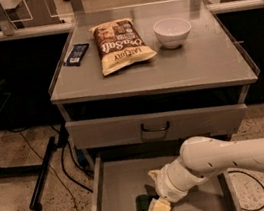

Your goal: Pick sponge from middle drawer and place on counter

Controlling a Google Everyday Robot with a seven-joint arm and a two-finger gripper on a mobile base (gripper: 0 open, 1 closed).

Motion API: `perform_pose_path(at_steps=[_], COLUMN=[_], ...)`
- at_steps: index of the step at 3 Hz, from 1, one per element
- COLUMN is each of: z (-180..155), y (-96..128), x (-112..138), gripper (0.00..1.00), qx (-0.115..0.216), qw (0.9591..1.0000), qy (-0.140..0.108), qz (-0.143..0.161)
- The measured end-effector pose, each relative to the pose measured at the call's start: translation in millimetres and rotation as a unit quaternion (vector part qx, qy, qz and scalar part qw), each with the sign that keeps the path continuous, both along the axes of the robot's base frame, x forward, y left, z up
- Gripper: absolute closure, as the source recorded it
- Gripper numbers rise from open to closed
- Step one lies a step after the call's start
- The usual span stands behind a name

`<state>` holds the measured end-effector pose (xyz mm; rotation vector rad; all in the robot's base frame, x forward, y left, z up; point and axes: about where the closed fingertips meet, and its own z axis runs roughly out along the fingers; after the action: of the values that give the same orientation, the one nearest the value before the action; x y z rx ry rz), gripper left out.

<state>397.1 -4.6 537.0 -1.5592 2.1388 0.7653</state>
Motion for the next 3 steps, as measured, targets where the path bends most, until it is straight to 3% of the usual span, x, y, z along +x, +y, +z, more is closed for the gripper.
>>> perform_pose_path(at_steps=[1, 3], z=[-26.5, -52.0], y=[14.0, 21.4], x=[9.3, 12.6], gripper=[0.0, 0.0], qx=[0.015, 0.025], qw=[0.9997, 0.9994], qy=[0.017, 0.023], qz=[-0.003, -0.011])
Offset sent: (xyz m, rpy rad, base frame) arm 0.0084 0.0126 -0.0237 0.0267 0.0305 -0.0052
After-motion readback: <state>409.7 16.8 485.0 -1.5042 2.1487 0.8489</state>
